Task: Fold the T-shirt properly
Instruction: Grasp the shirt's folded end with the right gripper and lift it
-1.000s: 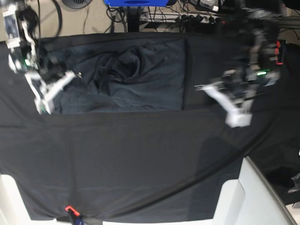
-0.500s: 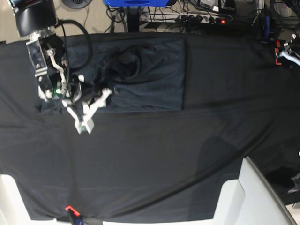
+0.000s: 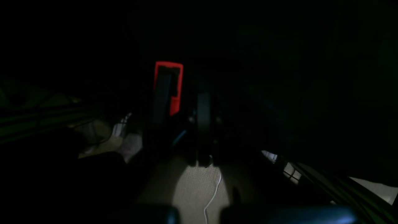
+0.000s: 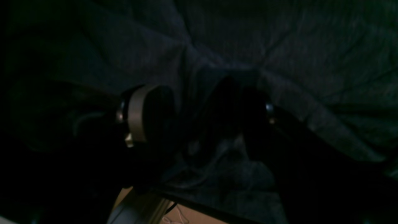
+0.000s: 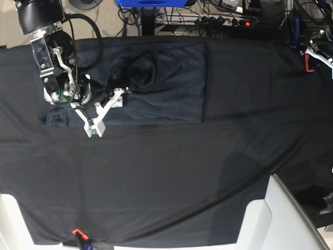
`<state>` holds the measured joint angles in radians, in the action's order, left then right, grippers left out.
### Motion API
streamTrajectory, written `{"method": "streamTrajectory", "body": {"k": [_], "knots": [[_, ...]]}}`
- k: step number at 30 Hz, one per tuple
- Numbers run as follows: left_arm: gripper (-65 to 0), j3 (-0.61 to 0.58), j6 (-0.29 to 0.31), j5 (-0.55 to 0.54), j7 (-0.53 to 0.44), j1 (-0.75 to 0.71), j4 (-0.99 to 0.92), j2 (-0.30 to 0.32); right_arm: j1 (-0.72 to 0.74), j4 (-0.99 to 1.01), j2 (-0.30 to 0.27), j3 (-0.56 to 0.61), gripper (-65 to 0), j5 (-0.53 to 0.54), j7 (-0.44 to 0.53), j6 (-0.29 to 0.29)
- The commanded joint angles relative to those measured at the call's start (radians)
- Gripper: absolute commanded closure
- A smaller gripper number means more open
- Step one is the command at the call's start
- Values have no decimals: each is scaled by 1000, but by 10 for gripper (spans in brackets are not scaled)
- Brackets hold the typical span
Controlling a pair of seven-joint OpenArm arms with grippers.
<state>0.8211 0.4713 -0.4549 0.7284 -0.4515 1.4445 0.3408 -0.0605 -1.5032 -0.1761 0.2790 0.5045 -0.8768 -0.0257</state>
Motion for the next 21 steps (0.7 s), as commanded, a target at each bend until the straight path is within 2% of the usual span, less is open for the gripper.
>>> {"method": "streamTrajectory", "body": {"k": [1, 5, 7, 10, 13, 21], "knots": [[0, 7, -3, -5, -17, -2, 11, 22, 12, -15, -3, -4, -326, 6, 11, 2], [0, 7, -3, -5, -17, -2, 11, 20, 18, -17, -1, -4, -171, 6, 11, 2], [0, 7, -3, -5, -17, -2, 11, 20, 21, -12, -1, -4, -131, 6, 11, 2], [0, 7, -3, -5, -17, -2, 9, 20, 21, -10, -1, -4, -111, 6, 11, 2], [0, 7, -3, -5, -17, -2, 9, 20, 21, -10, -1, -4, 0, 6, 11, 4], [0, 7, -3, -5, -17, -2, 9, 20, 55, -9, -1, -11, -2, 6, 34, 4]]}}
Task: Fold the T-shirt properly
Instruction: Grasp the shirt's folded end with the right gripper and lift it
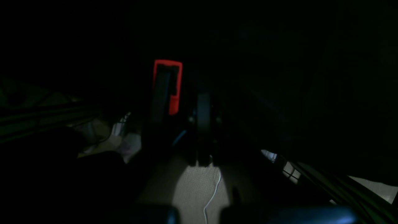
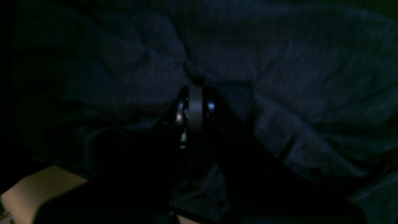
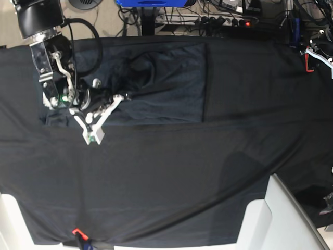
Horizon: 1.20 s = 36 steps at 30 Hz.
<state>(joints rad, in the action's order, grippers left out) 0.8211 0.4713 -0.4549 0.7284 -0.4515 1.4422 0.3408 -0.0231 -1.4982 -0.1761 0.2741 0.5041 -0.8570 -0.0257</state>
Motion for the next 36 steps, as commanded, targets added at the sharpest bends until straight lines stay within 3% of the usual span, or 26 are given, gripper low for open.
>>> {"method": "streamTrajectory", "body": {"k": [1, 17, 30, 36], "knots": [[0, 7, -3, -3, -17, -2, 12, 20, 25, -14, -1, -6, -2, 6, 12, 4], [0, 7, -3, 2, -19, -2, 12, 20, 99, -2, -3, -3, 0, 0, 20, 4], [0, 7, -3, 3, -19, 36, -91, 25, 105, 130, -3, -5, -5, 0, 95, 0], [0, 7, -3, 3, -19, 38, -85, 24, 104, 132, -3, -8, -147, 1, 74, -1]]}}
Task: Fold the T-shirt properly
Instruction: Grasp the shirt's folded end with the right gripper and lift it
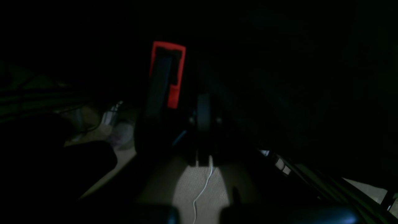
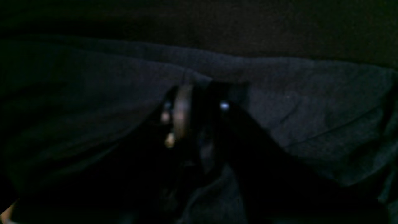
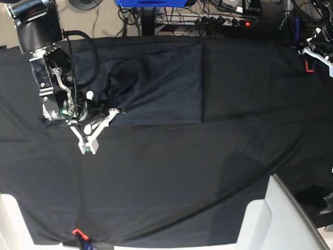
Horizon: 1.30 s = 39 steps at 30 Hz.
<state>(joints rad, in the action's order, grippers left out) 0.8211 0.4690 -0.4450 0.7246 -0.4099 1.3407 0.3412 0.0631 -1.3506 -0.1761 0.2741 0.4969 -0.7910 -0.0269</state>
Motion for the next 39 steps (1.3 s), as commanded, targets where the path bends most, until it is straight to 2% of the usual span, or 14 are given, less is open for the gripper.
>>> {"method": "streamTrajectory", "body": {"k": [1, 6, 9, 11, 13, 20, 29, 39], "knots": [[0, 7, 0, -7, -15, -4, 16, 25, 17, -22, -3, -8, -179, 9, -6, -6], [0, 7, 0, -7, -15, -4, 16, 29, -22, -171, -7, -8, -297, 13, -28, -140], [0, 7, 0, -7, -15, -4, 16, 29, -95, -344, -12, -14, -300, 13, -86, -144], [0, 7, 0, -7, -15, -2, 16, 31, -145, -418, -9, -37, -300, 13, -158, -144], [0, 7, 0, -7, -17, -2, 16, 31, -194, -470, -7, -34, -300, 13, -190, -144], [0, 7, 0, -7, -17, -1, 16, 40, -296, -502, -9, -31, -300, 9, -189, -144], [0, 7, 0, -7, -17, 22, 13, 43, -305, -455, -4, -29, -300, 9, -187, -144], [0, 7, 0, -7, -17, 22, 9, 45, -308, -409, -3, 64, -299, 9, -138, -144]]}}
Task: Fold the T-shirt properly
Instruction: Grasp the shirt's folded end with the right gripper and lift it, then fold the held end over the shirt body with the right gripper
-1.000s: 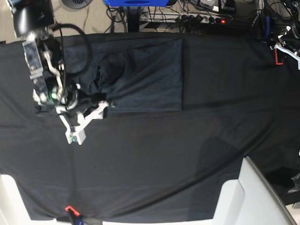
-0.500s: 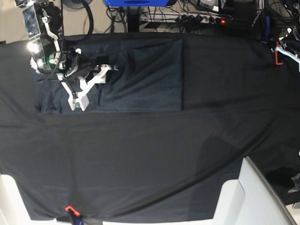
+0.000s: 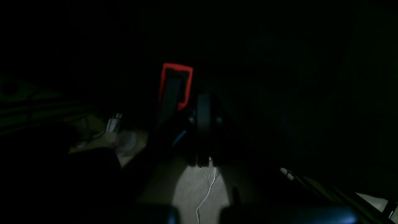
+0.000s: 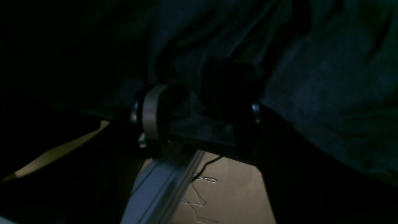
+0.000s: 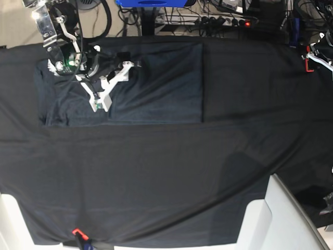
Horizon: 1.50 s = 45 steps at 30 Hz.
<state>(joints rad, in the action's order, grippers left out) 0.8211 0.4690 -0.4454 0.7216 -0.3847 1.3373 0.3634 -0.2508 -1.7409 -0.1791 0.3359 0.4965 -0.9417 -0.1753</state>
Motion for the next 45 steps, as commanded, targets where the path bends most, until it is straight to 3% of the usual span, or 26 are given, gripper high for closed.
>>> {"method": "streamTrajectory", "body": {"k": [1, 6, 11, 13, 17, 27, 32, 40, 45], "knots": [[0, 7, 0, -6, -13, -3, 12, 23, -2, -18, 0, -1, -299, 9, 19, 4], [0, 7, 0, -6, -13, -1, 11, 23, -12, -15, -1, -4, -264, 9, 22, 4], [0, 7, 0, -6, -13, -1, 11, 23, -20, -12, -1, -4, -47, 11, 19, 4], [0, 7, 0, -6, -13, -1, 11, 23, -20, -12, -3, -4, -6, 12, 17, 4], [0, 7, 0, -6, -13, -1, 11, 23, -28, -17, -4, -5, -6, 14, -40, 4], [0, 7, 0, -6, -13, -1, 11, 23, -37, -18, -7, -5, -6, 9, -52, 0], [0, 7, 0, -6, -13, -1, 11, 23, -34, -18, -9, -4, -5, 9, -55, -111], [0, 7, 0, -6, -13, -1, 11, 23, -26, -61, -9, -13, -6, 9, -115, -120], [0, 7, 0, -6, -13, -1, 11, 23, -29, -54, -3, -97, -8, 9, -116, -120]]}}
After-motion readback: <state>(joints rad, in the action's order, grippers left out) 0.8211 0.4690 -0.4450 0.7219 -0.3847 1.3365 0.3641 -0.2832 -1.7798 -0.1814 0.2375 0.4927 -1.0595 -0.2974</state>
